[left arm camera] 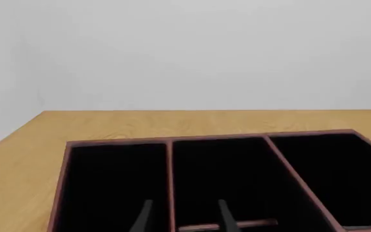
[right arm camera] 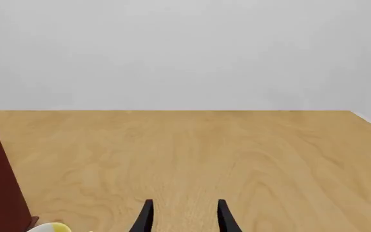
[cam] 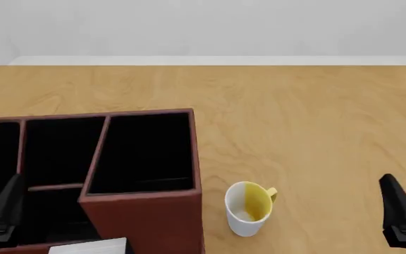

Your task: Pick up the book and place it in the right compartment of the caddy.

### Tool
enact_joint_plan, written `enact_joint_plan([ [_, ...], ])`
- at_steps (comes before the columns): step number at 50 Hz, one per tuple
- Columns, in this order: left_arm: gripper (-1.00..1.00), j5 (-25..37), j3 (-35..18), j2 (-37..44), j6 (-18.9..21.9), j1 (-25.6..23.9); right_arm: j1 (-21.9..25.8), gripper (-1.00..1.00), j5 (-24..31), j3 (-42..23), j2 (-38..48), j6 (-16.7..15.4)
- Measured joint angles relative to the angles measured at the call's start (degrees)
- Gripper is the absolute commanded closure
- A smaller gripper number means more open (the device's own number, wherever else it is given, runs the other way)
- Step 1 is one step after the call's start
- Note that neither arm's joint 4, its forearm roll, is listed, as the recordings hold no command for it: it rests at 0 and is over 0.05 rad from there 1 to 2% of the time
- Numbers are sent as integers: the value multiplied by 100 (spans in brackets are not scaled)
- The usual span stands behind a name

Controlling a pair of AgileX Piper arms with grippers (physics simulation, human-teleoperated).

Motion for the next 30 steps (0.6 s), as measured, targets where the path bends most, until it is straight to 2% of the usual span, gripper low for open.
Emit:
enact_joint_plan([
  [15,-100,201,-114,-9,96,-284,0,-100,-6,-13,24,-1],
  [30,-100,1196,-855,-14,659,-964,0,-100,-7,-16,30,-1],
])
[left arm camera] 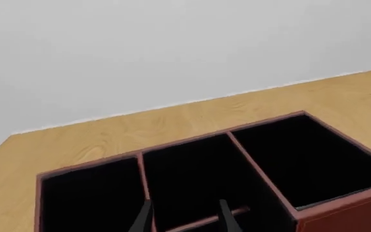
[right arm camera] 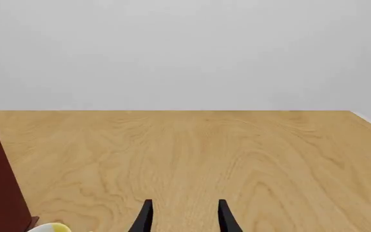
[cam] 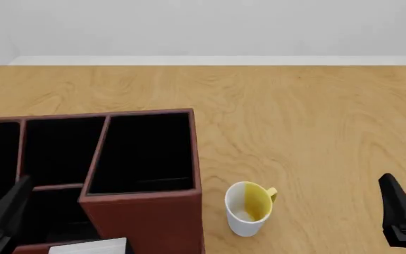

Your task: Pick up the book and place it in the right compartment of the caddy.

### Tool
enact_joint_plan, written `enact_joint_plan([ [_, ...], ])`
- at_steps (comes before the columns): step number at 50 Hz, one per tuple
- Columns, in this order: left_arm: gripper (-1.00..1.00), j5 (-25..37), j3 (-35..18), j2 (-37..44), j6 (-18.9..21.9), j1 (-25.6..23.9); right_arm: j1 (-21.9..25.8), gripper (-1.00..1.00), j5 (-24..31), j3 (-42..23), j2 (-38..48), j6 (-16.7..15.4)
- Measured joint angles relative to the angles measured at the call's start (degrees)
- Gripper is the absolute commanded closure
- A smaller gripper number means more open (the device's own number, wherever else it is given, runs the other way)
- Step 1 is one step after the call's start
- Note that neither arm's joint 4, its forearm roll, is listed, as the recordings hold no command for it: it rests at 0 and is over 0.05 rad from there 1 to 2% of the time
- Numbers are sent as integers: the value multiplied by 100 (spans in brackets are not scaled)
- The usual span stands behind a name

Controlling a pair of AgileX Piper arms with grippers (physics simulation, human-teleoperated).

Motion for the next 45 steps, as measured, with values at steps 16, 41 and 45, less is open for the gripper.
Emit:
enact_joint_plan([
  [16,-100,1733,-952,2,463,-952,0,-100,0,-1,1,0],
  [41,-100,3736,-2080,532,601,-2176,0,-100,0,-1,1,0],
  [45,-100,3922,-2187,665,657,-2278,0,-100,0,-1,1,0],
])
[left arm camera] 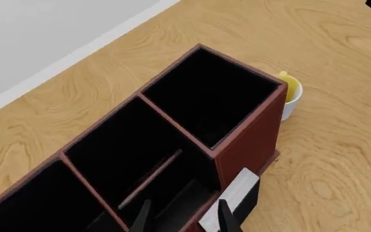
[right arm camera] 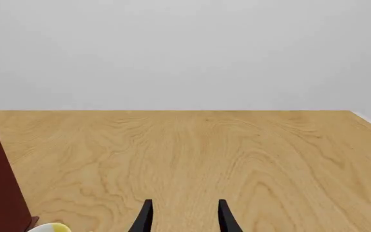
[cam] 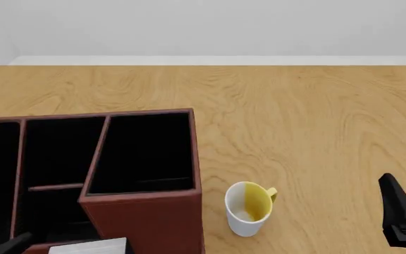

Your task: Pick up the book and place it in the right compartment of the caddy.

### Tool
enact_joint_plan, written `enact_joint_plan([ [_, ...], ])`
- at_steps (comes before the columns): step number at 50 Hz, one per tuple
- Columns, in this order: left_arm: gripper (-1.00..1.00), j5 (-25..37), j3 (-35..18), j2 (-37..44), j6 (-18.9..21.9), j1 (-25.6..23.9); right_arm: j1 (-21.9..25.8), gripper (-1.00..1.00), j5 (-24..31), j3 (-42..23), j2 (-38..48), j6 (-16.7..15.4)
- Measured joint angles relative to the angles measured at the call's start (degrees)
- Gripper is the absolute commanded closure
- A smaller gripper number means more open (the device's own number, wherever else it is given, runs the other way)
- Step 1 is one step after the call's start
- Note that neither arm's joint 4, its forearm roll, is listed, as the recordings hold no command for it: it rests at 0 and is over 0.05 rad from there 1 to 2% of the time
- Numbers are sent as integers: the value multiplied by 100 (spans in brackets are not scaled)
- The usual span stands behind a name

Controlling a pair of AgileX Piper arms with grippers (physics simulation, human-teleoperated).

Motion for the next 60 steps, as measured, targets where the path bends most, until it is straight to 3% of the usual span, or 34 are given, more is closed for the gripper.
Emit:
enact_joint_plan([
  [24,-100,342,-365,878,28,-509,0,-100,0,0,0,0],
  [47,-100,159,-110,1239,-258,-895,1,-100,0,0,0,1],
  [60,-100,160,15,1327,-213,-998,0,-100,0,0,0,1],
])
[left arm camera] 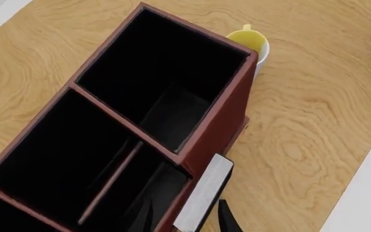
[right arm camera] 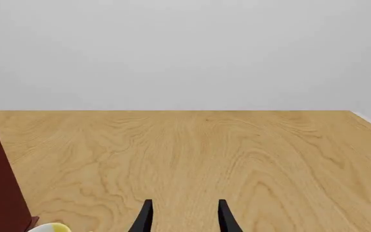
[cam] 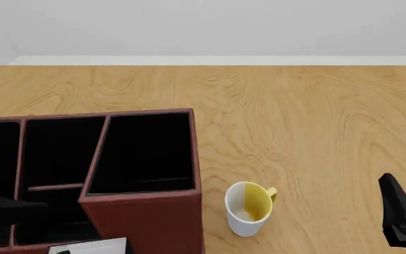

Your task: Pick up the book and place it in the right compartment of the caddy.

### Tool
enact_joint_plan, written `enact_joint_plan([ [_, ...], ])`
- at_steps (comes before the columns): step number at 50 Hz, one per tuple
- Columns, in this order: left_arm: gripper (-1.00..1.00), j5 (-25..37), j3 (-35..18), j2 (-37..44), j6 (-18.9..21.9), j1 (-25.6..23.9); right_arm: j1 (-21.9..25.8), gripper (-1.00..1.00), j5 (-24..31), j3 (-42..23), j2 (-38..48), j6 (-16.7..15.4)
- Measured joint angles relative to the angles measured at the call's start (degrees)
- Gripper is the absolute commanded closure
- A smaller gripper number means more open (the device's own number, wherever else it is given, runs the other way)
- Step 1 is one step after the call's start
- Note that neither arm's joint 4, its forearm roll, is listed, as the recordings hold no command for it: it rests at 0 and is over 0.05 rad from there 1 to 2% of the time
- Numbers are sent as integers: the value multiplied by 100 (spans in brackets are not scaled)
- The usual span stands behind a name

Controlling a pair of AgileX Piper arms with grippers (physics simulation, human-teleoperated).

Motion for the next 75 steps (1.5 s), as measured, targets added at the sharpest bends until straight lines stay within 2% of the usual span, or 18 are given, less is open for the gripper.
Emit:
enact_joint_plan([
  [25,-100,362,45,500,586,-147,-1,-100,0,0,0,0],
  [68,-100,-571,988,1332,354,-786,-1,-100,0,0,0,0],
  [69,100,-603,1014,1357,327,-827,-1,-100,0,0,0,0],
  [75,100,-732,1052,1374,43,-1073,-1,-100,0,0,0,0],
])
